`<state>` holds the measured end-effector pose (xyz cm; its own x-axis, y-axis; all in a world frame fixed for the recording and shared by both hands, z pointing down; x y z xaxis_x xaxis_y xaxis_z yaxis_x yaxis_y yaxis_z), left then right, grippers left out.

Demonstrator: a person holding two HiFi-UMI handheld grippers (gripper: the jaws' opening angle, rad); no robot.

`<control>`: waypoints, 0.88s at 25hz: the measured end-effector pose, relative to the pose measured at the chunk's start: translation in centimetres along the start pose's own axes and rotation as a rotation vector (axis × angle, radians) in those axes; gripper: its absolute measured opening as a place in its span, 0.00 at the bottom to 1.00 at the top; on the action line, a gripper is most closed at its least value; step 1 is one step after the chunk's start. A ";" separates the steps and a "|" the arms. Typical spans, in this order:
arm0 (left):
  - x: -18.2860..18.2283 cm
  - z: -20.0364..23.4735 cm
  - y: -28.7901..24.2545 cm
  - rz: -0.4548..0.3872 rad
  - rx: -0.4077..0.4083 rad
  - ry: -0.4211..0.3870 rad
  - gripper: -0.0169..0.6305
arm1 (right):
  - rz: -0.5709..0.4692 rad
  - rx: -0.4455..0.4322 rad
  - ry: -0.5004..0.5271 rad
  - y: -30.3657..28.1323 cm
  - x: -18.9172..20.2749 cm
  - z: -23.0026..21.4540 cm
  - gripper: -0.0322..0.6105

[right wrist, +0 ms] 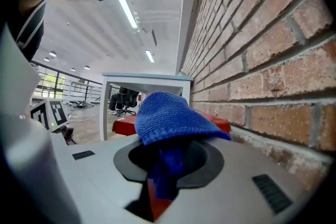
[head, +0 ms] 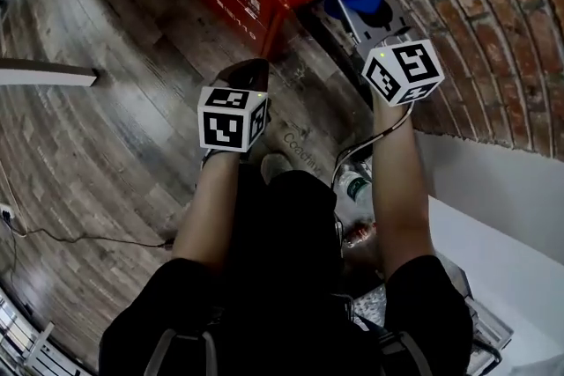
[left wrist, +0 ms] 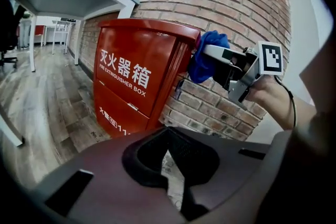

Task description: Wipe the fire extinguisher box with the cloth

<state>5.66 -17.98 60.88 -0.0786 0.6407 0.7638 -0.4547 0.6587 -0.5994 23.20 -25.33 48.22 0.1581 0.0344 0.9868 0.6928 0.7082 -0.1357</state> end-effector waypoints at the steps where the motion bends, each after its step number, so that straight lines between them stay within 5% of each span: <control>1: 0.5 0.2 0.2 -0.014 0.004 0.004 0.04 | -0.008 0.004 0.005 -0.2 0.3 0.9 0.21; 11: 3.7 2.8 1.8 -0.085 0.010 0.046 0.04 | 0.069 -0.037 0.101 -1.6 0.8 7.1 0.21; 16: 5.3 4.1 0.9 -0.061 0.001 0.075 0.04 | 0.185 -0.112 0.147 -3.3 3.6 7.8 0.21; 22: 6.0 5.1 0.9 -0.031 -0.032 0.044 0.04 | 0.204 -0.139 0.145 -3.4 4.6 6.2 0.21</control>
<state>0.29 -15.58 66.17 -0.0256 0.6357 0.7715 -0.4276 0.6906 -0.5832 17.20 -23.23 53.80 0.3963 0.0586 0.9163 0.7242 0.5934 -0.3512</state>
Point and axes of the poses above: the fingertips, and each gripper's own axes: y backward along the fingers, z to its left, x out of its underside, the point moved 6 cm from there along y, backward along the fingers, and after that the axes turned 10 degrees about -x, right-handed, at the moved point
